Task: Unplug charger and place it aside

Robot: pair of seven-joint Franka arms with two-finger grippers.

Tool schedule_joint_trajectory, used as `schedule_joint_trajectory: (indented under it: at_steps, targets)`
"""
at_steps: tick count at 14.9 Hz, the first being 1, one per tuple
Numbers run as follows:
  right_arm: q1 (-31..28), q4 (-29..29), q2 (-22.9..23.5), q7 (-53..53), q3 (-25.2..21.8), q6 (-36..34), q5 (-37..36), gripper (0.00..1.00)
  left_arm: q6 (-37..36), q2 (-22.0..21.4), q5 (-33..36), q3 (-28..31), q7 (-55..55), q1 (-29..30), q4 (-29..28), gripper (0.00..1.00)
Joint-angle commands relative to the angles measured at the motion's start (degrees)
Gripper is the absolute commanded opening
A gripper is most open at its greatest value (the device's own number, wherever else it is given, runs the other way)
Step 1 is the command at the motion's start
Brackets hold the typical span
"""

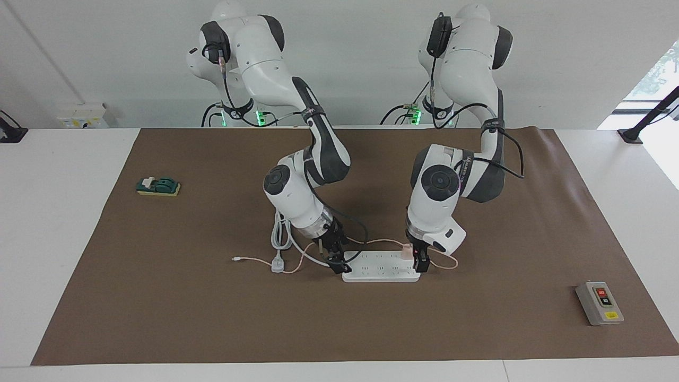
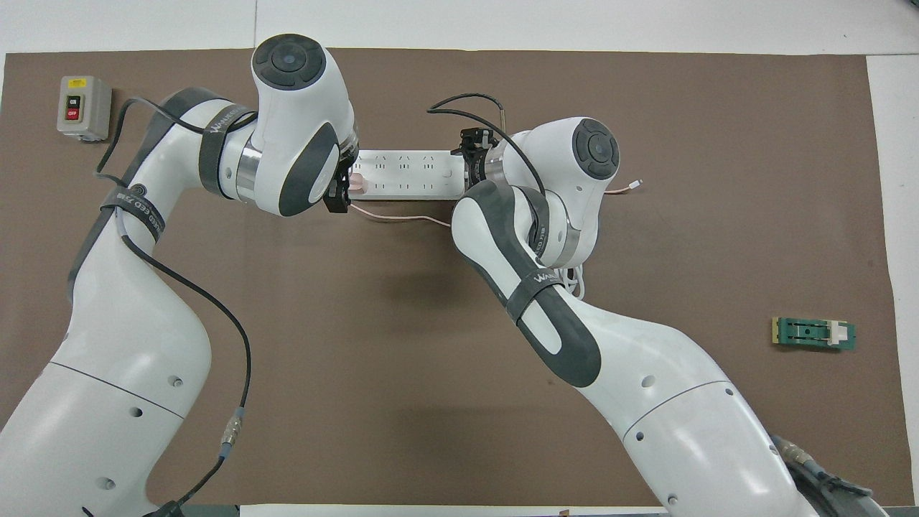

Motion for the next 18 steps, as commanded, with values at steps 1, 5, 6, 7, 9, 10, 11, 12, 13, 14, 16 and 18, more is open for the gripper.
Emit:
schedule_joint_trajectory:
  at_steps: [1, 5, 6, 7, 9, 10, 11, 12, 13, 14, 16, 18]
  targets:
    - [-0.72, 0.29, 1.29, -2.5, 0.32, 0.98, 1.31, 1.0, 1.22, -0.22, 1.1, 0.68, -0.73, -0.82, -0.94, 1.0]
    - [-2.04, 0.82, 1.55, -4.43, 0.32, 0.11, 1.14, 1.0, 6.4, -2.85, 1.02, 0.68, -0.55, -0.91, -5.24, 1.0]
    - [-2.3, 2.39, 2.25, -4.87, 0.32, -0.51, 1.14, 1.0, 7.37, -3.91, 1.02, 0.68, -0.55, -0.91, -6.82, 1.0]
    - [-2.48, 4.4, 3.47, -4.78, 0.32, -1.82, 1.14, 1.0, 7.55, -4.61, 1.02, 0.68, -0.55, -0.91, -7.8, 1.0]
    - [-3.18, 7.84, 6.02, -4.61, 0.5, -2.71, 1.4, 1.0, 7.47, -4.79, 1.02, 0.68, -0.55, -0.91, -8.07, 1.0]
    - [-3.1, 7.77, 6.04, -4.69, 0.76, -2.71, 1.75, 1.0, 7.47, -4.88, 1.02, 0.68, -0.55, -0.91, -8.68, 1.0]
    - [-3.1, 7.77, 5.95, -4.61, 1.2, -2.97, 2.53, 1.0, 8.16, -5.23, 1.02, 0.68, -0.55, -0.91, -9.99, 1.0]
    - [-3.1, 7.77, 5.77, -4.26, 1.81, -3.32, 4.02, 1.0, 8.95, -5.76, 1.02, 0.68, -0.55, -0.91, -10.79, 1.0]
    - [-2.58, 7.77, 5.51, -4.08, 1.82, -3.41, 5.51, 1.0, 9.13, -6.11, 1.02, 0.68, -0.55, -0.91, -11.14, 1.0]
    - [-2.48, 7.68, 5.42, -3.91, 1.82, -3.59, 6.4, 1.0, 9.31, -6.46, 1.02, 0.68, -0.55, -0.91, -11.32, 1.0]
    - [-2.66, 7.68, 5.33, -2.42, 1.82, -4.72, 6.5, 1.0, 9.57, -6.29, 1.02, 0.68, -0.55, -0.91, -11.23, 1.0]
    - [-2.92, 7.59, 5.33, -2.41, 1.82, -4.64, 6.58, 1.0, 9.93, -6.29, 1.02, 0.68, -0.55, -0.73, -11.32, 1.0]
